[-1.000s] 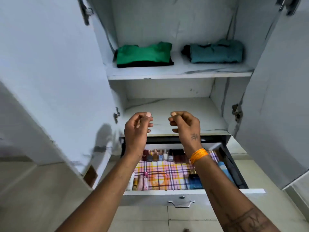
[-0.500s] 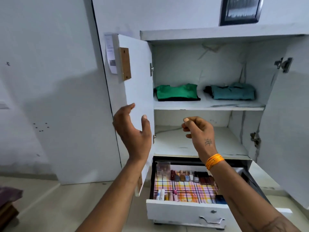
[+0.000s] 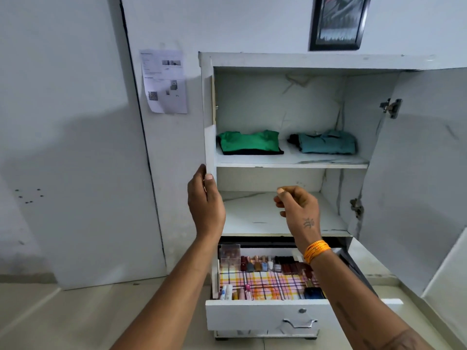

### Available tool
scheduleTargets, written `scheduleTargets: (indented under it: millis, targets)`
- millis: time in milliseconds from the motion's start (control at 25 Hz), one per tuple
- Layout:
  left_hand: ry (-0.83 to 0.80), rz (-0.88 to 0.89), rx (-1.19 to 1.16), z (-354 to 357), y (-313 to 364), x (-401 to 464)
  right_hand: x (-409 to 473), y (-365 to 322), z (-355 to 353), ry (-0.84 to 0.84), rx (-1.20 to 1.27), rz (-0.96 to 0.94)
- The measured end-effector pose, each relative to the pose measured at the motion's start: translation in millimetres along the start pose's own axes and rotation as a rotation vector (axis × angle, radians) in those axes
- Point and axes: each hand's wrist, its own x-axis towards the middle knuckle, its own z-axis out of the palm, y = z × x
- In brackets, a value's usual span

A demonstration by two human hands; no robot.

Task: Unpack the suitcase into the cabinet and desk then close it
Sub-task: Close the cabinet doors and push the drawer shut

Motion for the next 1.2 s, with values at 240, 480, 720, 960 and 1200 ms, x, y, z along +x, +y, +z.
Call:
scheduleTargets:
  millis: [240,480,720,960,1200]
  targets:
    - [-0.001,0.029,-0.02,74,11,-30,15,2,-63,0.213,-0.097,-0.079]
    - [-0.061,-0.083,-0.067,158,17,-24,53,-2,-154,0.543,-0.445,-0.211]
    - [0.005,-0.211,-0.123,230,10,-16,112,-4,-233,0.691,-0.646,-0.136]
    - [0.045,-0.215,-0.148,269,-22,-7,172,5,-283,0.83,-0.663,-0.059]
    - [0.064,-0.193,-0.159,290,-17,-8,167,5,-298,0.968,-0.519,-0.22]
